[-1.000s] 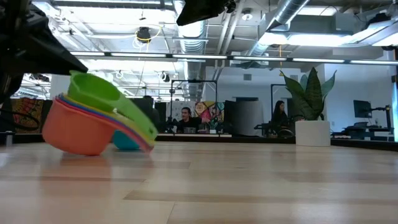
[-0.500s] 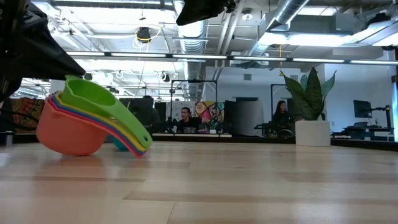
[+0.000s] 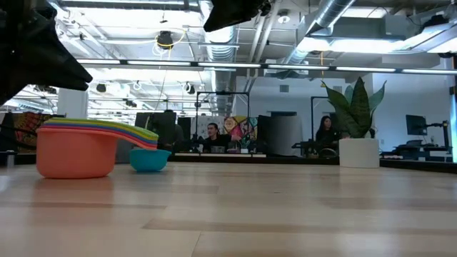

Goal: Nest measuring cups in basket
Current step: Stack the light blue measuring cup on top of the green measuring cup

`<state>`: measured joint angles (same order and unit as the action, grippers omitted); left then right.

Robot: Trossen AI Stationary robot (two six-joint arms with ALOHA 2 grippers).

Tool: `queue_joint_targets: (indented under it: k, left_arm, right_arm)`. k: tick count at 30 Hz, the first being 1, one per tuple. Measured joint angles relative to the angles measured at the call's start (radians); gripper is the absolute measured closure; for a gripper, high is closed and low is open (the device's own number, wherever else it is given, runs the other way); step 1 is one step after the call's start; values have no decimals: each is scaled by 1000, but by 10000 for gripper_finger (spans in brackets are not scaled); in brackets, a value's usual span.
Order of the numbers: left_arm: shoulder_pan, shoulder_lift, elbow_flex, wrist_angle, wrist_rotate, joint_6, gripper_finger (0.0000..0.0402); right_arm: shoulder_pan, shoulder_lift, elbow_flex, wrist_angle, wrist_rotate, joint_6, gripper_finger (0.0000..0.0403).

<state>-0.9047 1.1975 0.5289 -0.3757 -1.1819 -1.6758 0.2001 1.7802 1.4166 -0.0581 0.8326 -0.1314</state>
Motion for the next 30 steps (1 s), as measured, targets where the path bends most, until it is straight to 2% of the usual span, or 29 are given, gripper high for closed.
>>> queue_joint_targets:
  k: [3, 8, 12, 18, 22, 26, 30]
  left_arm:
    - [36, -51, 0, -105, 35, 60, 345]
    - [192, -100, 0, -143, 201, 243, 345]
    - [364, -117, 0, -85, 347, 539, 345]
    - [634, -119, 0, 99, 573, 1072, 345]
    - [783, -119, 0, 278, 788, 1395, 345]
    - [903, -117, 0, 355, 1022, 1607, 345]
    - [995, -116, 0, 355, 1104, 1774, 345]
  right_arm:
    - [0, 0, 0, -46, 1, 22, 346]
    - [-2, 0, 0, -243, -38, 216, 346]
    - [-12, 0, -1, -393, -124, 388, 346]
    - [3, 1, -63, -447, -130, 502, 346]
    - [21, 1, -63, -569, -130, 598, 346]
    - [35, 1, -63, -660, -125, 671, 346]
    - [45, 1, -63, -720, -105, 741, 346]
